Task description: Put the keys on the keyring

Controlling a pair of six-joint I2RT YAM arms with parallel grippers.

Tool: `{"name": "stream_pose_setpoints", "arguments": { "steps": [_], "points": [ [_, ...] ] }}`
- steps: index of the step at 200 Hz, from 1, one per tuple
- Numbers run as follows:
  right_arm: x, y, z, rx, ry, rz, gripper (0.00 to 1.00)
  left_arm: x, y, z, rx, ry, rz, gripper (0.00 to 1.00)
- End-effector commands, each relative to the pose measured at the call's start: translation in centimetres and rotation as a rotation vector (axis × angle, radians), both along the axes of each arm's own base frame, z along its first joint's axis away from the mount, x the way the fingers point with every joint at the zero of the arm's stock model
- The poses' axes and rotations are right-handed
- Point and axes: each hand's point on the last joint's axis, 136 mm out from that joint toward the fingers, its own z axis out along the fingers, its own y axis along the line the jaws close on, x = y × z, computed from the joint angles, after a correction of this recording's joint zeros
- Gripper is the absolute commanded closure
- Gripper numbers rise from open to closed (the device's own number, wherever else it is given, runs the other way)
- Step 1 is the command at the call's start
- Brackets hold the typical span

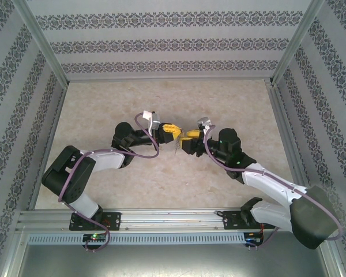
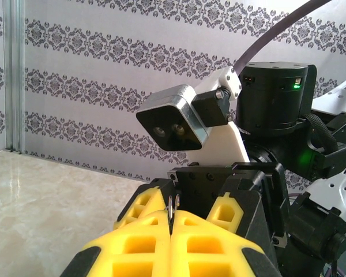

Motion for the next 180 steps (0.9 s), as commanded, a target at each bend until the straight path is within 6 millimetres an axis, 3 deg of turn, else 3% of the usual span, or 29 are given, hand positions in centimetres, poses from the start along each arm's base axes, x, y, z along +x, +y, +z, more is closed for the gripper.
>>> {"name": "stream_pose_setpoints", "arguments": {
  "steps": [1,33,56,102,180],
  "points": [
    [0.3,0.7,2.0,0.028,-0.055,0.018,0.57,-0.4,0.4,2.3,-0.052,-0.085,-0.019,1.0],
    [-0.1,0.9,1.5,0.018,-0.042,0.038,0.82,-0.5,0.5,2.4,-0.056,-0.09,-0.018,1.0],
    [-0.4,1.0,1.2,0.013,-0.038,0.047,0.91,-0.4,0.6,2.5,-0.059,-0.093,-0.017,1.0],
    [-1.2,1.4,0.7,-0.002,-0.023,0.073,1.0,-0.2,0.8,2.8,-0.066,-0.101,-0.004,1.0],
    [-2.7,2.3,-1.0,-0.049,0.015,0.129,1.0,0.1,0.7,3.3,-0.074,-0.104,-0.006,1.0]
  ]
}}
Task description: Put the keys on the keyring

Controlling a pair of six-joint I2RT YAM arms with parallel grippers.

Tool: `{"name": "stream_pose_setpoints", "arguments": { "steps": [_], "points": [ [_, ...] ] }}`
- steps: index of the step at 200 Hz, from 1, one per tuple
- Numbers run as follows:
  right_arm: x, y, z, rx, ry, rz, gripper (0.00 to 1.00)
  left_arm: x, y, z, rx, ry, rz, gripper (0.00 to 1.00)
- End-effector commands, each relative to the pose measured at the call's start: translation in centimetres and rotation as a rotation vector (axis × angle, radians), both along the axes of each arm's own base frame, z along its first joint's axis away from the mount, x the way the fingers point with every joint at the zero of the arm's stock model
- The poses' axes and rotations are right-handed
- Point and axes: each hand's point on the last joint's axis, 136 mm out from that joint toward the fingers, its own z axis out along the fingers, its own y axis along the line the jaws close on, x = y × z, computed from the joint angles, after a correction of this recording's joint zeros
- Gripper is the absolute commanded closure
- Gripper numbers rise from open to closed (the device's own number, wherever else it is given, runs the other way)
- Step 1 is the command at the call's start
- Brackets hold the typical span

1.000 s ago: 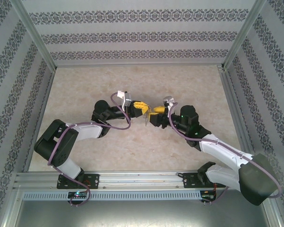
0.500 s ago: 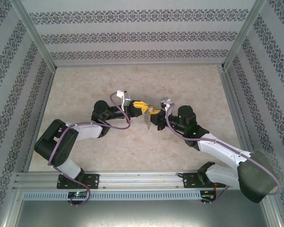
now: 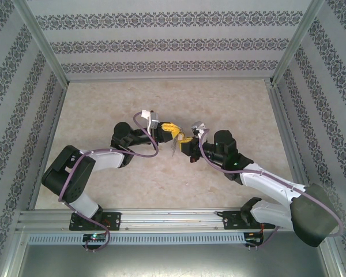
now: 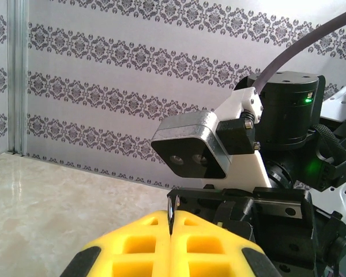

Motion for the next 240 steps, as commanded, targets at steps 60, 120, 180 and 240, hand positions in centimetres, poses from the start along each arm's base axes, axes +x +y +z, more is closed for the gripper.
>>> {"name": "stream_pose_setpoints", "arguments": {
  "steps": [60,120,180,240],
  "points": [
    [0.5,-2.4,1.0,-0.017,-0.011,-0.106,0.43,0.2,0.5,2.9,-0.067,-0.081,-0.004,1.0],
    [2.4,-5.7,4.6,0.074,-0.046,-0.254,0.34,1.0,1.1,2.6,-0.064,-0.035,-0.008,1.0],
    [3.3,-3.6,8.9,0.157,-0.098,-0.102,0.4,1.5,1.6,2.9,-0.066,0.03,-0.045,1.0],
    [3.4,-1.3,10.7,0.218,-0.102,0.078,0.49,1.8,2.0,3.7,-0.078,0.095,-0.077,1.0]
  ]
}}
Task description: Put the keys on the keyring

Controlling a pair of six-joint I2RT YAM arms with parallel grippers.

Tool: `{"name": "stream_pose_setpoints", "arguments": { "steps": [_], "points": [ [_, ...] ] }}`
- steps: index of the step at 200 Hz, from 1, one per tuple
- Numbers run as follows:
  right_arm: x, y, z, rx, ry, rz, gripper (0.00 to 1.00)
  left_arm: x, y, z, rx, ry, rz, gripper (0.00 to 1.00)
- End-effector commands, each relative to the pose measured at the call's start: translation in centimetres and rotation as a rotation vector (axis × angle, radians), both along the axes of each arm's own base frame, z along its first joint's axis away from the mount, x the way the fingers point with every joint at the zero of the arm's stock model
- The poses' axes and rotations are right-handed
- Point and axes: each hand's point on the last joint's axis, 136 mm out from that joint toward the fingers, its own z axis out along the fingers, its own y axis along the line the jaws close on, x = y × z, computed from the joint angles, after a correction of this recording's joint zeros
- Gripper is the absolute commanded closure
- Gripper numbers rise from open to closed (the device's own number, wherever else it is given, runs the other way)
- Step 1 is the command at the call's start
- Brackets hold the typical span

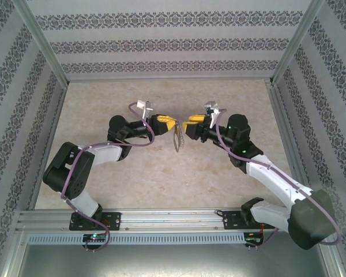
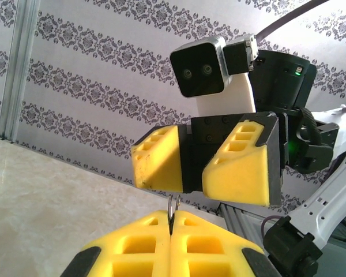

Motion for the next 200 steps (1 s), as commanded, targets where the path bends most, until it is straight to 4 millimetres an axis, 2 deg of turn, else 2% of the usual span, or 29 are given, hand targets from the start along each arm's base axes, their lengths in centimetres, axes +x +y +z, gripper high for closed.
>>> {"name": "stream_pose_setpoints", "arguments": {
  "steps": [1,84,167,200],
  "points": [
    [-0.9,1.4,2.6,0.059,-0.057,0.128,0.49,-0.4,0.3,2.2,-0.042,-0.053,-0.035,1.0],
    [-0.4,2.4,1.7,0.091,-0.026,0.188,0.59,-0.3,0.3,2.2,-0.047,-0.009,-0.049,1.0],
    [-0.1,2.6,1.5,0.105,-0.016,0.194,0.83,0.0,0.1,1.9,-0.045,0.006,-0.052,1.0],
    [-0.1,2.7,1.0,0.103,-0.003,0.2,0.82,0.1,0.1,1.9,-0.045,0.003,-0.053,1.0]
  ]
}}
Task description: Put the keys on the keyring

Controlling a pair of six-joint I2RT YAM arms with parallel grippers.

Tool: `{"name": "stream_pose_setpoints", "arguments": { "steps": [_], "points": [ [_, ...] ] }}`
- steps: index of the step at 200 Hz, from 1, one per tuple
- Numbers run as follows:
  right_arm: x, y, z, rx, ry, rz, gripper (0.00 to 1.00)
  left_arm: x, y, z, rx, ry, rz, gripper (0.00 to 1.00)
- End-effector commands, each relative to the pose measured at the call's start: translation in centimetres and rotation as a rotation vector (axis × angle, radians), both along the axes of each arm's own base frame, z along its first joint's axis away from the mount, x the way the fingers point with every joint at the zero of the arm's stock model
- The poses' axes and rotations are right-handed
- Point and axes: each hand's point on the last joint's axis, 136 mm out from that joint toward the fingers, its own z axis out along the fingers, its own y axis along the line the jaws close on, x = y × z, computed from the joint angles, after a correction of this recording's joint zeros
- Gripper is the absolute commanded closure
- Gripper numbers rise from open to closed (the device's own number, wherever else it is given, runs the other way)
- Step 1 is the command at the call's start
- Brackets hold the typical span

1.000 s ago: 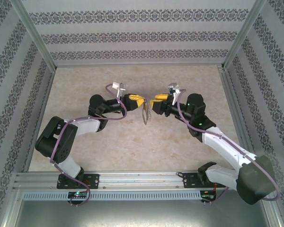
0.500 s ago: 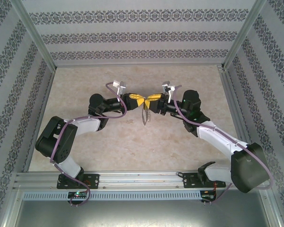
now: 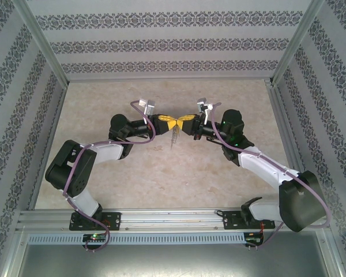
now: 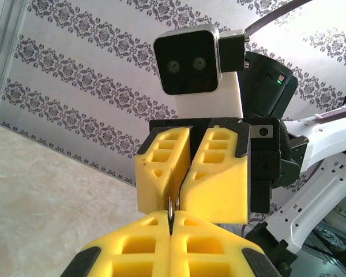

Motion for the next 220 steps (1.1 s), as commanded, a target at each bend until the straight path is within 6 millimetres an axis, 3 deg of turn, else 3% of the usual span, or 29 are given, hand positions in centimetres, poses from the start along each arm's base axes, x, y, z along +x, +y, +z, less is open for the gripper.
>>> {"name": "stream_pose_setpoints", "arguments": {
  "steps": [1,29,60,85,100,143,220],
  "points": [
    [-0.2,0.2,1.0,0.022,-0.038,0.03,0.82,-0.2,0.4,2.4,-0.04,-0.105,-0.01,1.0],
    [-0.3,0.2,0.7,0.023,-0.034,0.032,0.85,-0.1,0.4,2.4,-0.041,-0.107,-0.005,1.0],
    [-0.4,0.2,0.6,0.02,-0.037,0.036,1.0,0.1,0.4,2.4,-0.043,-0.106,0.004,1.0],
    [-0.1,0.0,0.3,0.009,-0.039,0.018,1.0,0.1,0.7,2.5,-0.045,-0.127,0.028,1.0],
    [0.3,-0.2,-0.1,-0.003,-0.04,-0.004,1.0,0.2,1.1,2.2,-0.037,-0.14,0.052,0.91],
    [1.2,-0.4,-1.5,-0.077,-0.035,-0.039,1.0,0.8,2.7,1.4,0.022,-0.118,0.105,0.86],
    [2.5,-1.0,-2.4,-0.294,-0.089,-0.074,1.0,1.7,3.1,-0.3,0.299,-0.097,0.074,0.7]
  ]
}}
